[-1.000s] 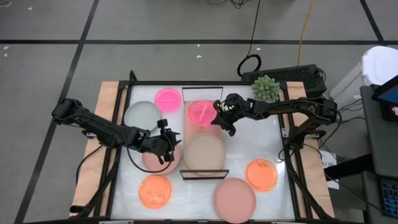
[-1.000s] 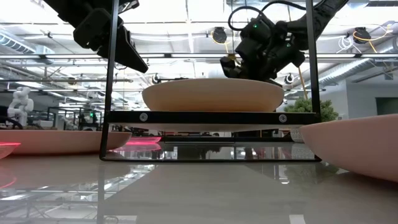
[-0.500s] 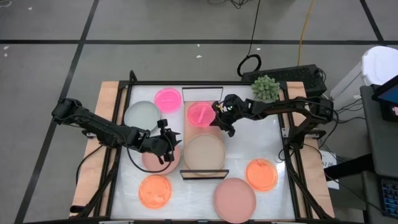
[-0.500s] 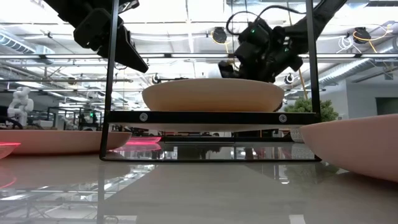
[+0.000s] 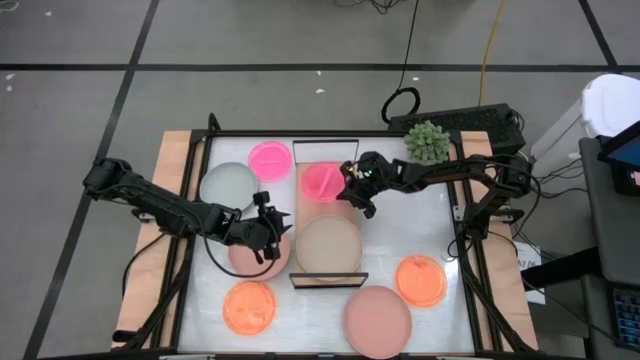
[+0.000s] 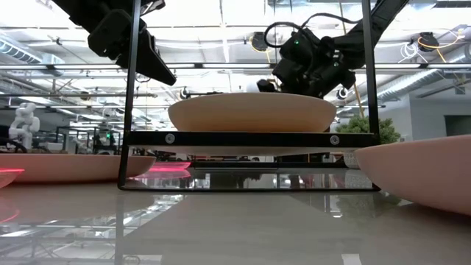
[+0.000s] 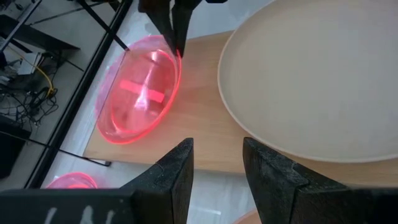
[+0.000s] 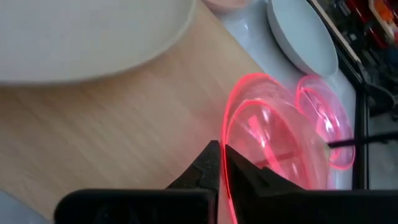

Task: Place and stack plates onto a shelf
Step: Put the right pink plate on the shelf, then stack the left pink plate on top of the brown plate on the shelf

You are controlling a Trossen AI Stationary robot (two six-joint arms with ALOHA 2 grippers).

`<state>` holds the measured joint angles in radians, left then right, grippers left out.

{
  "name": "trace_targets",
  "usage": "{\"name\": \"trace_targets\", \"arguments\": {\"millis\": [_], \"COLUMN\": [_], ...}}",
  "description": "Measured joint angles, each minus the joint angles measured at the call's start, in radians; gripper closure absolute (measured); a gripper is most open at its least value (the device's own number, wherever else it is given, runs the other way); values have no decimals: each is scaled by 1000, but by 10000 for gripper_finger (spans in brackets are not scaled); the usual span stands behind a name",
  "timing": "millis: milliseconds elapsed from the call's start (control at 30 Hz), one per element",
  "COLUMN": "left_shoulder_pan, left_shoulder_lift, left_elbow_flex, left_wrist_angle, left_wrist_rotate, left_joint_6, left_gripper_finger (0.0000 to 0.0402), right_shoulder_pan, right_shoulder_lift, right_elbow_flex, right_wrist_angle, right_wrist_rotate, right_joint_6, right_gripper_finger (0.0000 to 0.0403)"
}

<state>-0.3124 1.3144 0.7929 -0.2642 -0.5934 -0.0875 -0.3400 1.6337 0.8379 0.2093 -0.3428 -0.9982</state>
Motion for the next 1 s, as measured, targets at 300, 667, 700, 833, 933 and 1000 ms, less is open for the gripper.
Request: {"name": "trace_targets", "arguments": {"millis": [300,667,700,833,933,1000], "left_shoulder_pan": [0,0,0,0,0,0], "left_shoulder_lift": [0,0,0,0,0,0], "left_elbow_flex": [0,0,0,0,0,0], "left_wrist_angle": [0,-3,-5,-3,-3,-6], "left_wrist_rotate": [0,0,0,0,0,0], "left_joint_6": [1,-2,-3,-9,-20,-28], "left_gripper_finger": [256,256,256,256,256,256], "right_shoulder_pan": [1,22,30,47,63,83], "right_shoulder_lift": [0,-69,-85,-130,-155,-179], "right_elbow_flex": [0,0,0,0,0,0], "right_wrist_angle": [-12,-29,-41,-72,-100,-153], "right_wrist_rotate": [1,62,83,171,240,274], "right_joint_6": [17,67,83,168,270,328], "right_gripper_finger": [326,301,301,301,303,308]}}
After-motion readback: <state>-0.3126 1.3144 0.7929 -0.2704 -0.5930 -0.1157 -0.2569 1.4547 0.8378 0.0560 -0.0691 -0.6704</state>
